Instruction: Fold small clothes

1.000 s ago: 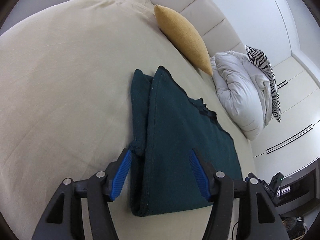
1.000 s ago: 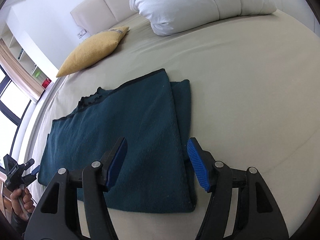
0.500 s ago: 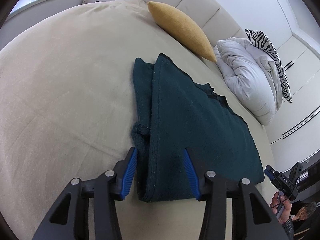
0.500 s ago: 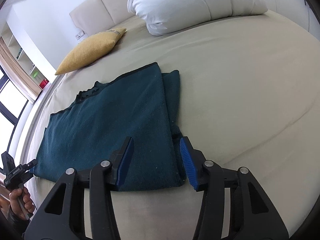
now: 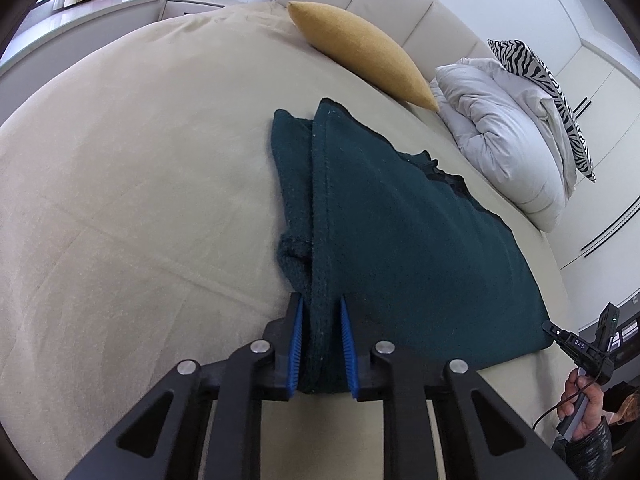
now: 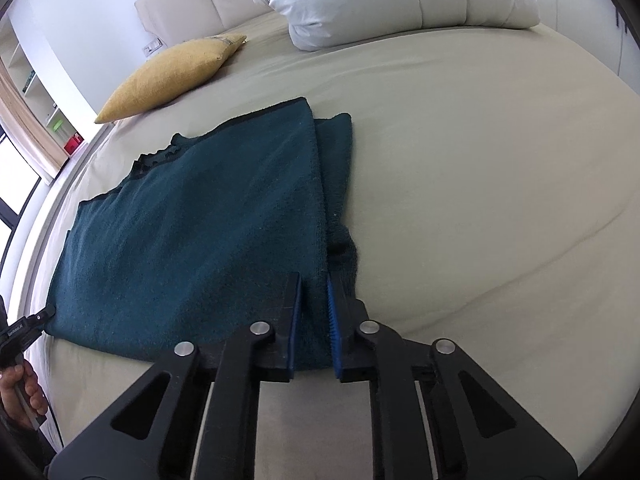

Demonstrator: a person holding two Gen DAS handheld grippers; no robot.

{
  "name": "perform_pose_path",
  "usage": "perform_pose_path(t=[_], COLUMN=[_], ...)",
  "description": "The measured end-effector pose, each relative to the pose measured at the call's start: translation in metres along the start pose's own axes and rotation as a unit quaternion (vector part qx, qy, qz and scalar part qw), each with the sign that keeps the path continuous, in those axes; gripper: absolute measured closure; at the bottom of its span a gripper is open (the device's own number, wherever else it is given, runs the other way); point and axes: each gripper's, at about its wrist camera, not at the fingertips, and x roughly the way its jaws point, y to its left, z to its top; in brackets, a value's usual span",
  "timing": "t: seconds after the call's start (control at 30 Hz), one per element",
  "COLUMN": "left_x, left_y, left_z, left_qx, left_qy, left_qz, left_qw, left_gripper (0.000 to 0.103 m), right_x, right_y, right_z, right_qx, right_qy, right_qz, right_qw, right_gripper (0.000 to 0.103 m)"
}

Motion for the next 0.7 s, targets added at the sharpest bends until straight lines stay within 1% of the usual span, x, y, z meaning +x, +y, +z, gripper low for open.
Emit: perform_pose_path(t=[0.27, 0.7], left_x=[-0.003, -0.014], left_y=[0.004, 0.012], left_z=[-0.004, -0.014], left_qx=[-0.006, -0.013], left_qy=[-0.004, -0.007], left_qz=[-0.008, -0.016], left_qw=[0.9999, 0.9998], left_gripper=[0.092, 0.095], right_x=[-0.002, -0.009], right_y=[0.002, 0.001], right_z=[0.000, -0.005], right_qx=[-0.012, -0.008], right_qy=[0.000, 0.000], right_qz=[-0.007, -0.004], right_qw=[1.000, 1.000], right_gripper=[0.098, 0.098])
